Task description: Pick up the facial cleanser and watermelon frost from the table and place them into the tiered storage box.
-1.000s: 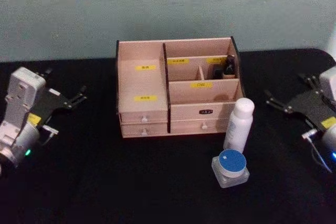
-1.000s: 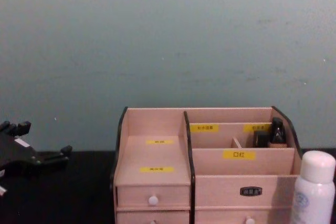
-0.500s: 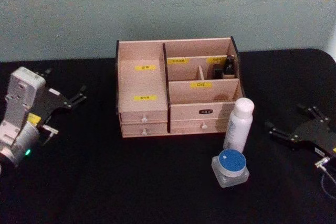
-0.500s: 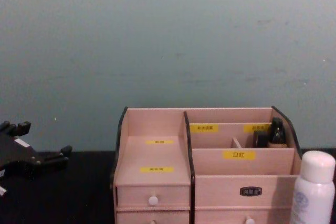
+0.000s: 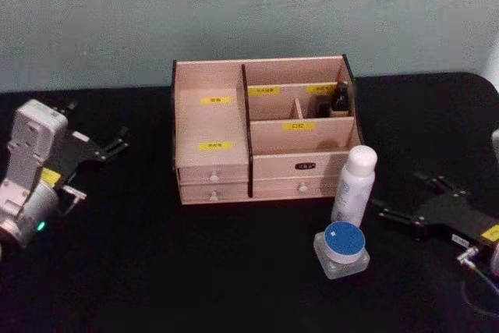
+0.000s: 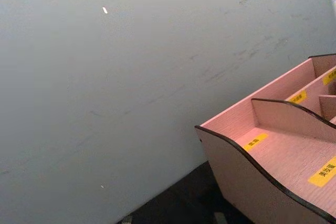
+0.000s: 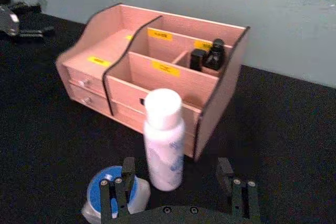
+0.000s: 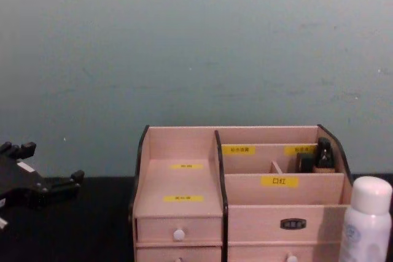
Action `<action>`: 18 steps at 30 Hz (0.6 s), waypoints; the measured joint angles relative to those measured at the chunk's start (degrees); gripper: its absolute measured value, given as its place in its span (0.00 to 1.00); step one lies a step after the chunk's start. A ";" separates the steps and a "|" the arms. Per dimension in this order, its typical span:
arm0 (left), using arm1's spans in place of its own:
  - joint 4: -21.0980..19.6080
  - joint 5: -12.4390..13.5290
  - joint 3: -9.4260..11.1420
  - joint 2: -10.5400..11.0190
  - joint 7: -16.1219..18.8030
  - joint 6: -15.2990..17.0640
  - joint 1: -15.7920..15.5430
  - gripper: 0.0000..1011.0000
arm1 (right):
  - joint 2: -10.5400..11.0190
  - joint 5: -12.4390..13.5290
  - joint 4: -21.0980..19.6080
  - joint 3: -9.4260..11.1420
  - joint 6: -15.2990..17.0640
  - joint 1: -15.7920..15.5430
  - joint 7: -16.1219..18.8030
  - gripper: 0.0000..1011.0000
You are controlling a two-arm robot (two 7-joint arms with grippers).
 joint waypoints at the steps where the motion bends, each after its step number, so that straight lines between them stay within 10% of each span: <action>1: 0.00 0.00 0.00 0.00 0.00 0.00 0.00 0.99 | -0.32 0.09 0.00 -0.15 0.31 0.30 0.16 0.99; 18: 0.00 0.00 0.00 0.00 0.00 0.00 0.00 0.99 | -6.88 -3.50 5.05 -5.52 6.55 9.67 1.43 0.99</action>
